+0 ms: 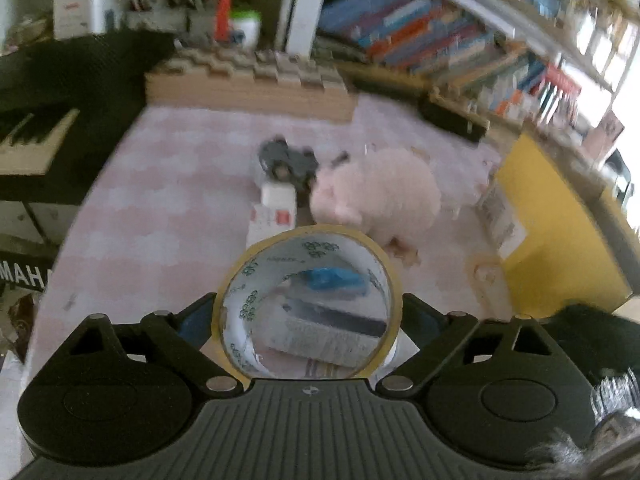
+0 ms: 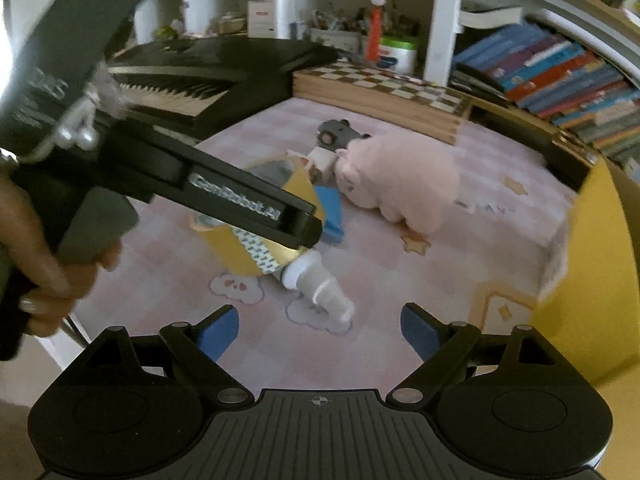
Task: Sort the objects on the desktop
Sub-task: 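Grasp the tape roll with the left tool while the right tool grasps the white bottle, then carry the tape roll and white bottle over the yellow box with both tools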
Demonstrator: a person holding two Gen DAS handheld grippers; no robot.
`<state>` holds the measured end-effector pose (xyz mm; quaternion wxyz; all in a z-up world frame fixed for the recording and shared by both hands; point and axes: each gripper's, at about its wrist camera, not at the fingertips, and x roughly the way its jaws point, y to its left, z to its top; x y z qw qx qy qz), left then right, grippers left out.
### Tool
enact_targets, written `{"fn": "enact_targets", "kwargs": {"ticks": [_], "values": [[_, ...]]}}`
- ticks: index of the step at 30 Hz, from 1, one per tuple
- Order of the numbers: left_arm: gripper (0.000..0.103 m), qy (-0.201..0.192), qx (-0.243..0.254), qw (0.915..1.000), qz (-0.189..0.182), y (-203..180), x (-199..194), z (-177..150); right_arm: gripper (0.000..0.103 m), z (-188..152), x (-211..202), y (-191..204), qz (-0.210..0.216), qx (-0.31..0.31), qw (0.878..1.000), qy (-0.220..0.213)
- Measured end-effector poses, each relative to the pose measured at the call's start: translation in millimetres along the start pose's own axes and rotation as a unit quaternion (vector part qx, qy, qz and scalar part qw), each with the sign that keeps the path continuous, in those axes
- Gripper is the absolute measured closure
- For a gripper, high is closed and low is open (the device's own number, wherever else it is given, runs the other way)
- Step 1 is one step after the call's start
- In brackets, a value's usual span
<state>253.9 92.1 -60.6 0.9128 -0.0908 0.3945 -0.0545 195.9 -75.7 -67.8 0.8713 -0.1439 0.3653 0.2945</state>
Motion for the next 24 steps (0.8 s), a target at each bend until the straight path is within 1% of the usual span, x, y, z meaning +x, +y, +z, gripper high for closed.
{"fn": "enact_targets", "kwargs": {"ticks": [3, 5, 7, 8, 10, 12, 14, 16, 19, 22, 24], "values": [[0.009, -0.020, -0.030, 0.9993, 0.004, 14, -28, 2, 0.019, 9, 10, 2, 0.016, -0.029, 0.999, -0.003], [0.009, -0.026, -0.049, 0.9984, 0.010, 23, -44, 0, 0.023, 17, 20, 5, 0.029, -0.054, 0.998, -0.005], [0.009, -0.030, -0.064, 0.9974, 0.017, 29, -57, -2, 0.036, 24, 31, 7, 0.041, -0.079, 0.996, -0.001], [0.009, -0.032, -0.070, 0.9968, 0.021, 31, -62, -4, 0.038, 28, 38, 8, 0.049, -0.090, 0.995, 0.006], [0.009, -0.034, -0.084, 0.9955, 0.025, 34, -70, -9, 0.049, 35, 49, 9, 0.067, -0.105, 0.992, 0.017], [0.009, -0.035, -0.100, 0.9940, 0.028, 37, -75, -14, 0.053, 39, 60, 10, 0.083, -0.118, 0.989, 0.033], [0.009, -0.032, -0.110, 0.9930, 0.029, 40, -75, -17, 0.059, 43, 66, 7, 0.104, -0.118, 0.987, 0.037], [0.009, -0.030, -0.114, 0.9927, 0.028, 40, -76, -19, 0.069, 48, 70, 4, 0.126, -0.111, 0.985, 0.047], [0.009, -0.036, -0.112, 0.9926, 0.028, 39, -80, -19, 0.071, 49, 68, 6, 0.128, -0.110, 0.984, 0.052], [0.009, -0.046, -0.111, 0.9925, 0.024, 37, -87, -19, 0.071, 47, 63, 3, 0.127, -0.073, 0.988, 0.055], [0.009, -0.055, -0.108, 0.9924, 0.018, 34, -94, -18, 0.071, 46, 54, -1, 0.122, -0.049, 0.990, 0.049]]}}
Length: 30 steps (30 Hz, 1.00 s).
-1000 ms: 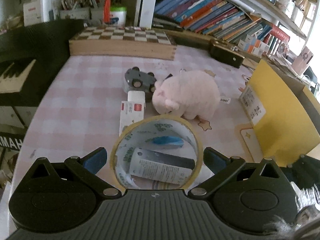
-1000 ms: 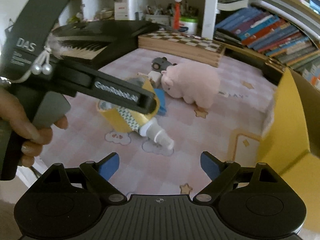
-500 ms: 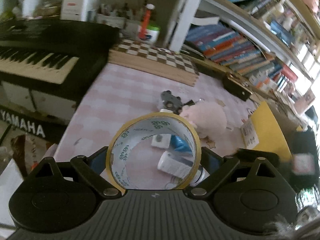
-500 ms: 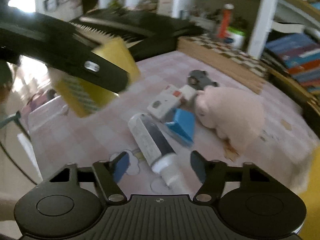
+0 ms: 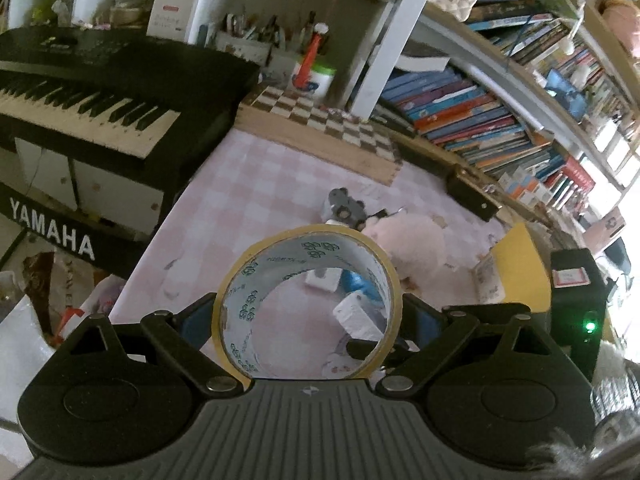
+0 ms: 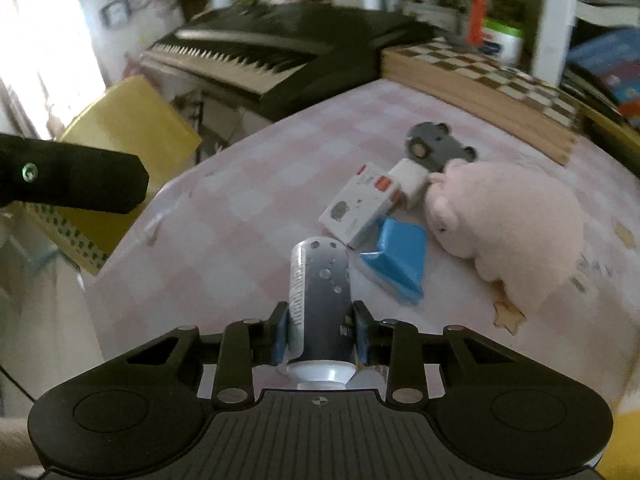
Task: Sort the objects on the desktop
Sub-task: 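Carry the tape roll and white bottle over the yellow box with both tools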
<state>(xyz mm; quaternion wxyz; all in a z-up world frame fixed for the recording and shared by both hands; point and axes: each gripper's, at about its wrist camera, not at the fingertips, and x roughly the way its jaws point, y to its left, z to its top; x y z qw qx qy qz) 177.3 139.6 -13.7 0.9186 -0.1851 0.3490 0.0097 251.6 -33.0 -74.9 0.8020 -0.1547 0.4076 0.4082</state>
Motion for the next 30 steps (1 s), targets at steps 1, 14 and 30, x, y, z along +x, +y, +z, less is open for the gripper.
{"fn": "enact_targets", "kwargs": {"ticks": [1, 14, 30], "values": [[0.009, -0.005, 0.001, 1.0000, -0.005, -2, -3, 0, 0.071, -1, -7, 0, -0.004, 0.010, 1.000, -0.006], [0.009, -0.029, 0.012, 0.9962, -0.081, -12, -46, -19, 0.071, -26, -102, 13, -0.072, 0.107, 0.989, -0.067], [0.009, -0.015, 0.047, 0.9901, -0.132, -16, -106, -66, 0.071, -98, -160, 70, -0.111, 0.194, 0.971, -0.080]]}}
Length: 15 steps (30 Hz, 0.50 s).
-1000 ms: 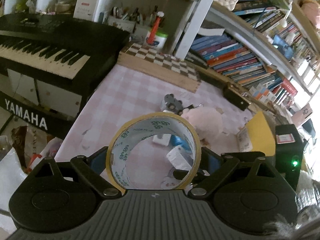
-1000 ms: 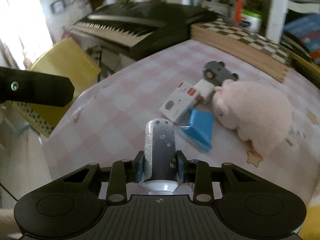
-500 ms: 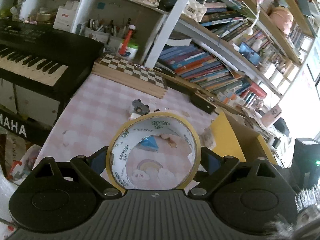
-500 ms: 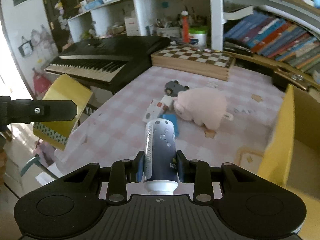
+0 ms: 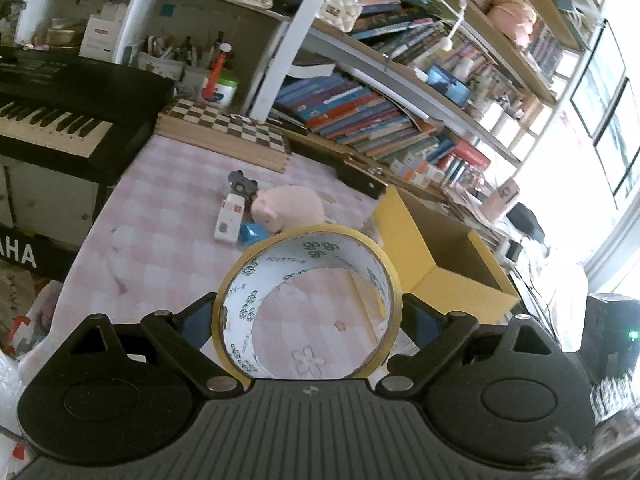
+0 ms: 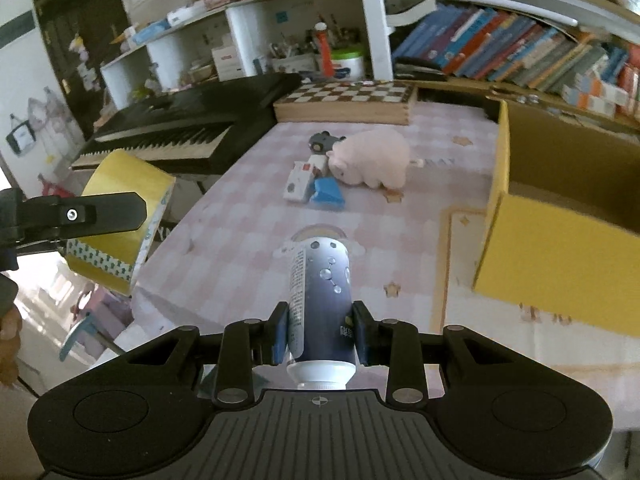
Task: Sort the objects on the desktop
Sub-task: 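Carry the tape roll and white bottle over the yellow box with both tools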
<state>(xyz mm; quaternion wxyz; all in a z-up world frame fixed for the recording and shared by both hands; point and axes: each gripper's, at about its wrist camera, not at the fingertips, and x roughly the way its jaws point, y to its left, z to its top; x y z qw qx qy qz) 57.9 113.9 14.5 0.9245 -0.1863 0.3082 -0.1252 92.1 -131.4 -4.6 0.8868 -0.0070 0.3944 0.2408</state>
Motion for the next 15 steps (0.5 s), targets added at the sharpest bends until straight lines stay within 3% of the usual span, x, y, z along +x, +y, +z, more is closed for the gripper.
{"fn": "enact_targets", "kwargs": {"ticks": [15], "values": [[0.009, 0.046, 0.038, 0.9971, -0.047, -23, -13, -37, 0.071, -62, -53, 2, -0.057, 0.074, 0.996, -0.004]]}}
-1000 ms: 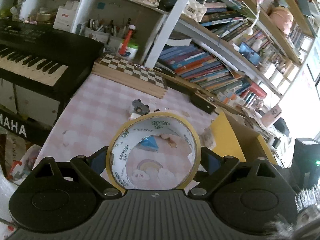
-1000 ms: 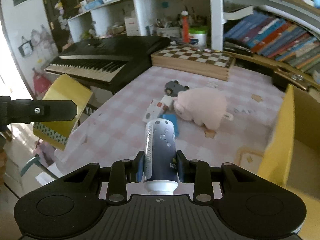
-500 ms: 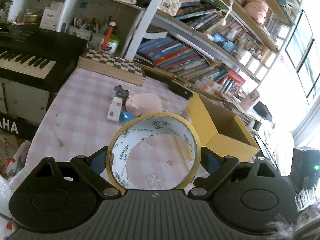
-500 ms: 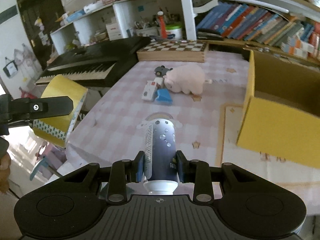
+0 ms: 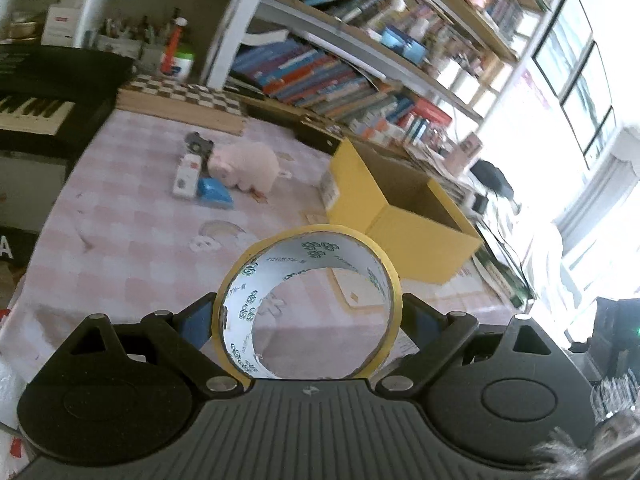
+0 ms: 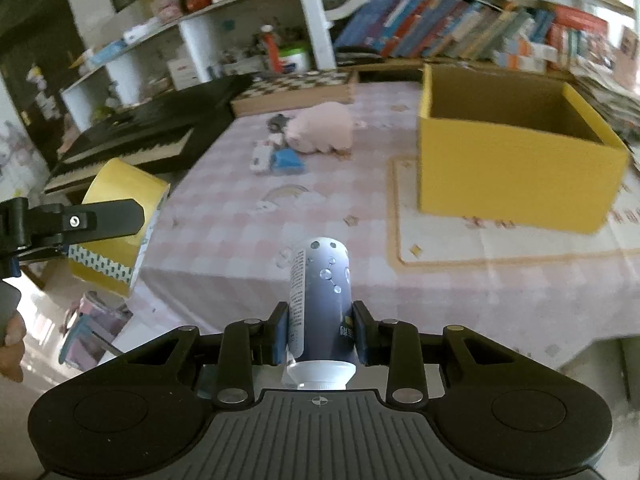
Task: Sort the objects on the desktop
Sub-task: 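Carry the tape roll and white bottle over the yellow box with both tools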
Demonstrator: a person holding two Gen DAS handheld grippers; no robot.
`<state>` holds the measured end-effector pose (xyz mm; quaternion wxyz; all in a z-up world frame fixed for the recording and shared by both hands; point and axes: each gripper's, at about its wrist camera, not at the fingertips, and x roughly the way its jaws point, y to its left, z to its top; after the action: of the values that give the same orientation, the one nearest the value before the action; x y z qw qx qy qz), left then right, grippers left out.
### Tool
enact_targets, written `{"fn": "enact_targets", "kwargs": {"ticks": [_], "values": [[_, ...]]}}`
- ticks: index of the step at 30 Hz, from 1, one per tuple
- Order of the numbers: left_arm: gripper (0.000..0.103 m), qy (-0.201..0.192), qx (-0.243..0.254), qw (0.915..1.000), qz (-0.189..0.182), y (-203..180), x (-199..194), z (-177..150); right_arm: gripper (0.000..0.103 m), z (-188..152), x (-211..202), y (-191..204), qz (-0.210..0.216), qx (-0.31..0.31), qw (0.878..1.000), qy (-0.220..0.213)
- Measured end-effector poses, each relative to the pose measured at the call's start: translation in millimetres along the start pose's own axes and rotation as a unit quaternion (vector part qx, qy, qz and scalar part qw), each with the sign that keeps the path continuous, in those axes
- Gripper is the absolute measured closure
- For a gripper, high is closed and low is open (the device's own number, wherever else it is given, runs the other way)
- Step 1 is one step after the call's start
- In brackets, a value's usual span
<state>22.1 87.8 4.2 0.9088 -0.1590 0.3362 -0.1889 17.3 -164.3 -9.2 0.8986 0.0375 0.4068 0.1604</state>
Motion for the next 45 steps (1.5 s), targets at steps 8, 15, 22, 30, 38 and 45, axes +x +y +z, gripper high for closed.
{"fn": "enact_targets", "kwargs": {"ticks": [8, 15, 22, 30, 38, 45], "values": [[0.009, 0.028, 0.018, 0.9991, -0.026, -15, 10, -10, 0.071, -24, -18, -12, -0.030, 0.036, 0.999, 0.003], [0.009, 0.041, 0.035, 0.9976, -0.043, -28, 19, -13, 0.071, -37, -30, -25, -0.049, 0.064, 0.997, 0.000], [0.009, 0.057, 0.055, 0.9946, -0.067, -49, 36, -14, 0.071, -45, -42, -42, -0.067, 0.086, 0.994, -0.006], [0.009, 0.072, 0.077, 0.9903, -0.090, -74, 55, -12, 0.071, -51, -54, -67, -0.091, 0.116, 0.989, -0.011], [0.009, 0.080, 0.083, 0.9886, -0.097, -91, 73, -7, 0.071, -46, -54, -86, -0.097, 0.124, 0.987, -0.010], [0.009, 0.084, 0.085, 0.9882, -0.097, -104, 91, -2, 0.071, -40, -52, -104, -0.098, 0.129, 0.987, -0.005]]}}
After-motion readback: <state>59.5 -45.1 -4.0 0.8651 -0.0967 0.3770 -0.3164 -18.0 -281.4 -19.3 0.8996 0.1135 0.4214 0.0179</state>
